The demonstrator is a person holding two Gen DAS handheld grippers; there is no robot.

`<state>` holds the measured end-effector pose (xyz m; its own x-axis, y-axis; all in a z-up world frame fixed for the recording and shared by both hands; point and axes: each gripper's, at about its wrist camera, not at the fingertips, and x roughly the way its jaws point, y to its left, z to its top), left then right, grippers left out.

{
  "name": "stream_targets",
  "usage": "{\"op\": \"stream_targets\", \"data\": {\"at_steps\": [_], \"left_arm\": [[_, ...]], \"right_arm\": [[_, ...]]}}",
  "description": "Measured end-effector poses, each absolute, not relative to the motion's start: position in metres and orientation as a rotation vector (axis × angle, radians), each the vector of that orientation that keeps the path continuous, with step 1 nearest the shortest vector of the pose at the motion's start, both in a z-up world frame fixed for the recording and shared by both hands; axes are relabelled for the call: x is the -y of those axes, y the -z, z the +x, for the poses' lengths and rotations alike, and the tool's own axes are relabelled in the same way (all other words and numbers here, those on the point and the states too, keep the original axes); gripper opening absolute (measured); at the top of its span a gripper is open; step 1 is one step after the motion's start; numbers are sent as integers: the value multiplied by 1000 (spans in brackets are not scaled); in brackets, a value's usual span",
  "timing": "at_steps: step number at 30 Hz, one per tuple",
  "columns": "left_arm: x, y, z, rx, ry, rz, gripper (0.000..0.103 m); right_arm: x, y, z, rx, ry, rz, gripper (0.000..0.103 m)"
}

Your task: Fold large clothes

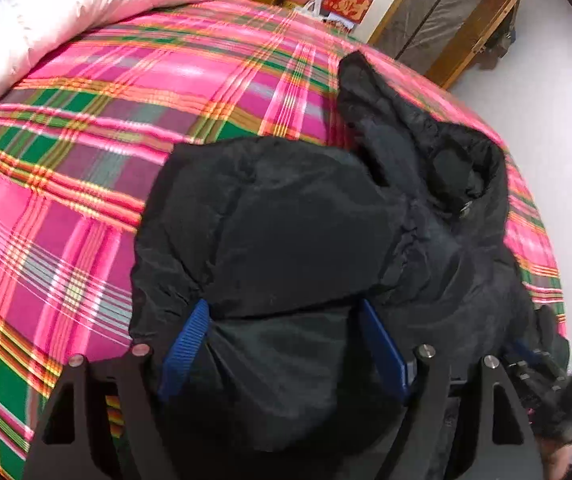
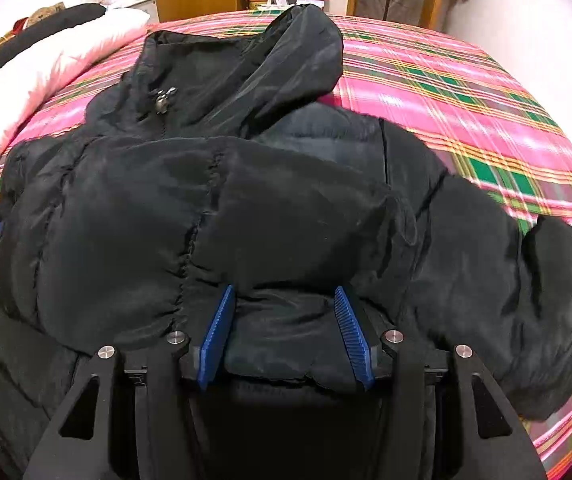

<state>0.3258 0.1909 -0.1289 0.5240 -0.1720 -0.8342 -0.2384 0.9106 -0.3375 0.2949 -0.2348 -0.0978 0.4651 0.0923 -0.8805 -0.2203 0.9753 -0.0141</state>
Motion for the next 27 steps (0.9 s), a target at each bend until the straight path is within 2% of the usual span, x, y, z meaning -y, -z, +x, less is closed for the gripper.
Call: {"op": "stream_targets", "data": {"at_steps": [4,8,13,16,18,25,27], "left_arm": [[-186,116,319,-1013,-39,-437,79],[-175,116,321,-1051,-30,-386,79],[-156,80,299,-988,14,-377,79],[-128,50,279,-909,53,-311,79],[-105,41,269,-888,81,-241,79],[-58,42,254,-916,170,-158,79],[-55,42,248,-920,166,-166,79]], "right_arm": [[250,74,271,-1000,-169,-100,52],[271,98,267,-1126,-175,-44,54],[303,50,238,-1019,-161,23,56],[343,35,219,-994,-112,92,56],[379,36,210,-1010,-61,148,61],[497,48,196,-1057,155,304,62],[523,53,198,-1060,198,354,65]]}}
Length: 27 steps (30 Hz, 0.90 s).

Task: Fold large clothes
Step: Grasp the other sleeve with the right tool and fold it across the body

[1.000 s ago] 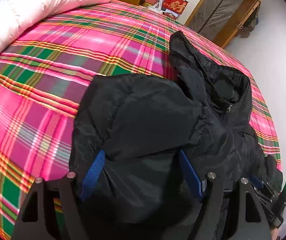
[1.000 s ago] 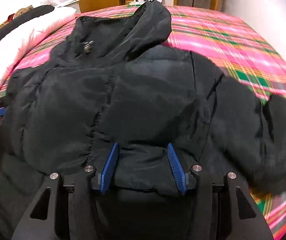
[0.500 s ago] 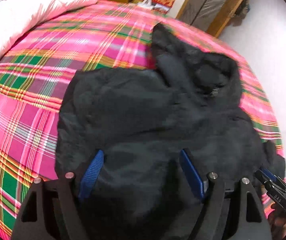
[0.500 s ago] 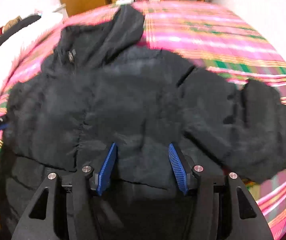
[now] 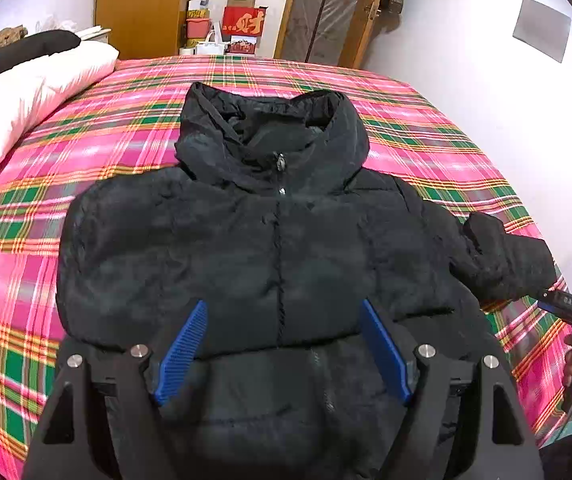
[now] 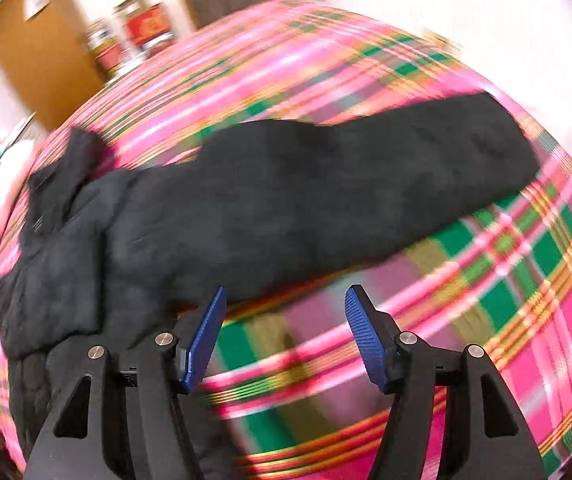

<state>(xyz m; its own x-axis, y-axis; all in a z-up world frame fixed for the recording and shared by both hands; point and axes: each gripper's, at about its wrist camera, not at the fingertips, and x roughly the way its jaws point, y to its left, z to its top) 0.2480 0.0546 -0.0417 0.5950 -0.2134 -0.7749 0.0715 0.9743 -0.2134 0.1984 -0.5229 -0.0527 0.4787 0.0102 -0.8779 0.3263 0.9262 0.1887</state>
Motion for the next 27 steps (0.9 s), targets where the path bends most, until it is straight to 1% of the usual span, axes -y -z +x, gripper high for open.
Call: {"op": "stream_targets", "data": {"at_steps": [2,8,10,12,16,17,18,19,20,21,23,27], "left_arm": [[-49,41,243,-918,154,-152,79],[-35,46,242,-892,110,-46,79],[-36,52,243,-900,104,-33,79],[-37,58,246,-914,92,-25,79],[-40,67,252,-943,89,-51,79],[-41,68,253,-946,89,-55,79],[-41,68,254,-948,86,-57,79],[-42,69,255,-948,83,-58,79],[-43,68,255,-947,80,-59,79],[-45,68,256,-946,76,-59,79],[-49,66,257,-940,59,-63,79],[-64,58,258,-922,20,-86,79]], "right_arm": [[556,63,201,-1060,244,444,72],[628,102,210,-1013,342,685,73],[637,103,212,-955,344,721,73],[642,101,218,-914,341,735,77],[652,102,230,-856,362,764,77],[652,100,233,-854,377,759,74],[652,98,235,-855,399,741,51],[654,96,236,-855,408,736,33],[655,93,233,-853,408,743,22],[655,88,231,-848,404,746,16],[646,65,229,-820,390,689,13],[616,13,226,-760,326,586,11]]}}
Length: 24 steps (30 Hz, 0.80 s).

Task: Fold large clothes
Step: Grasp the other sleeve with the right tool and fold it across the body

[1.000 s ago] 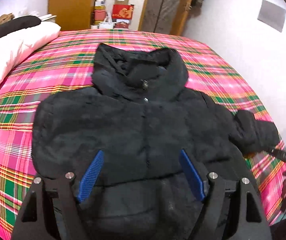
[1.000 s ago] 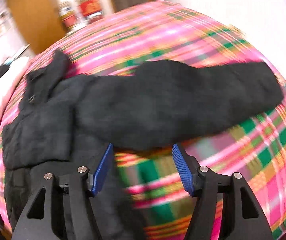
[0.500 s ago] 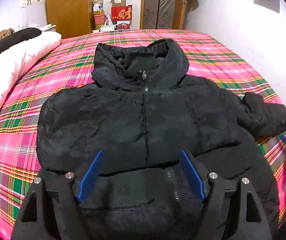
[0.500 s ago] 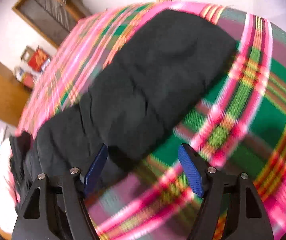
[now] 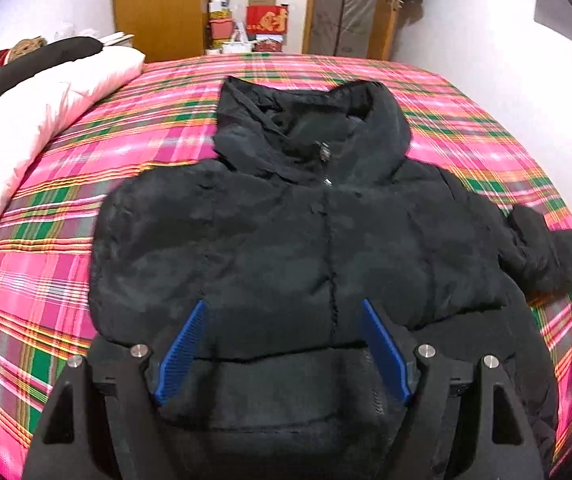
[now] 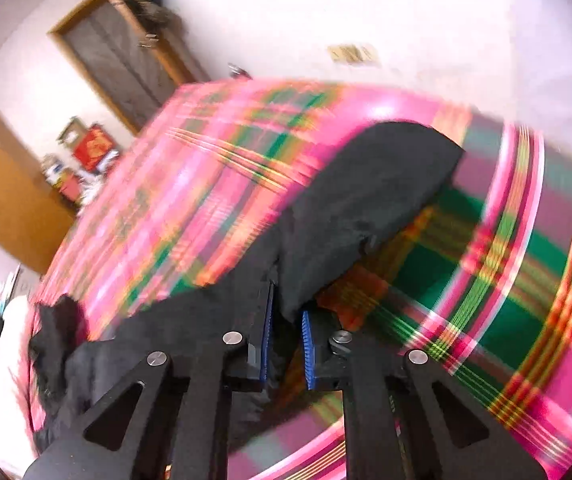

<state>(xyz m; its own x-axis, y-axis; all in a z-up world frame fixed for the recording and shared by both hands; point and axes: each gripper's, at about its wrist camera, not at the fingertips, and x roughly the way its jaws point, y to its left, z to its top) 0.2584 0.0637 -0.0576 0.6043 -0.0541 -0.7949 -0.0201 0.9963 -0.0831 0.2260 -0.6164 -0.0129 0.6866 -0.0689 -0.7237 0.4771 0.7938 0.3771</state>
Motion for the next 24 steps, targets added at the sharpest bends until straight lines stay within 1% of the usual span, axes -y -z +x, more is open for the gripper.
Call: {"op": "stream_targets", "data": {"at_steps": [4,7,9,12,15,18,24], "left_arm": [[-83,48,259,-898,-21,-118,79],[-100,41,257,-882,-43,-157,79],[-112,36,255,-868,-53,-185,79],[-128,27,253,-847,-72,-210,79],[-142,22,253,-837,-92,-235,79],[-154,23,254,-845,-111,-267,79],[-167,26,257,-856,-125,-297,79]], "right_arm": [[560,-56,228,-682,216,461,10],[507,-95,230,-644,113,390,9],[470,-113,231,-633,41,349,8],[413,-124,237,-638,-77,306,8],[363,-118,237,-672,-181,276,8],[308,-95,244,-733,-281,233,8],[216,-7,261,-921,-429,167,8]]}}
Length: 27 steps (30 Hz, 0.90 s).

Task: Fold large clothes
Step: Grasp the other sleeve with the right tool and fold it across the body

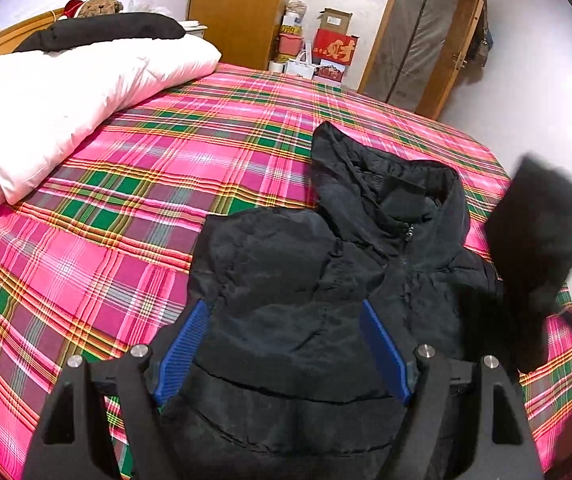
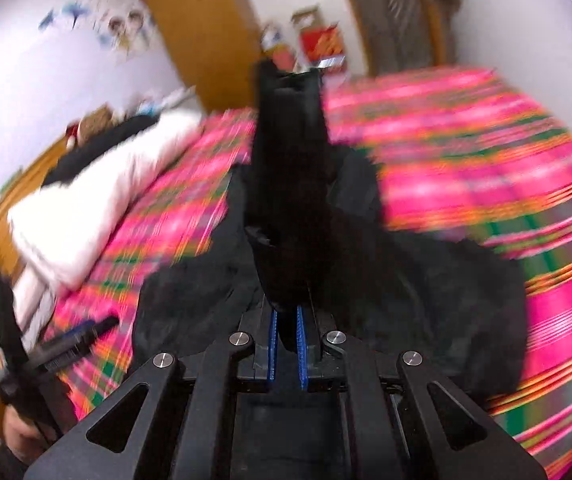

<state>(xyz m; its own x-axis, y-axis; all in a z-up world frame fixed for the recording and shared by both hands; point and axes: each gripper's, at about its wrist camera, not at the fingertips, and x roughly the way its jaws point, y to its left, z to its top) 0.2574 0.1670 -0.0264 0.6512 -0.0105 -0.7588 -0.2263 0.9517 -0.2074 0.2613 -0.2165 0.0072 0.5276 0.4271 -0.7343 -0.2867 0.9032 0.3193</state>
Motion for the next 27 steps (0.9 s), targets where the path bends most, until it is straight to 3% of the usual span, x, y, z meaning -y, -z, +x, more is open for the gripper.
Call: {"op": "stream_targets", "data": {"at_steps": [4,7,8,11,12,23,25,26,27], "left_arm": [[-171,30,262,-862,-125,-322,79],[-172,31,266,-860,-114,-343,79],[-173,31,266,-859,-108,-353,79],[-172,33,270,-857,-74,-398,79],[-171,34,271,-860,-59,-414,79],[-140,85,306,-1018,132,-532,80],[-133,95,308,-1041,152,-550,79],[-130,100,308,-1052,156,-542,75],[-126,102,307,-1055,150,-526,71]], "right_arm": [[182,48,264,-1047,-488,143,8],[173,69,265,-1098,-501,131,14],[172,69,261,-1092,-526,141,22],[171,53,250,-1061,-614,147,65],[172,46,245,-1044,-630,147,67],[300,5,244,-870,-287,160,66],[332,13,254,-866,-169,144,50],[340,19,260,-874,-132,149,38],[356,31,268,-893,-86,183,33]]}}
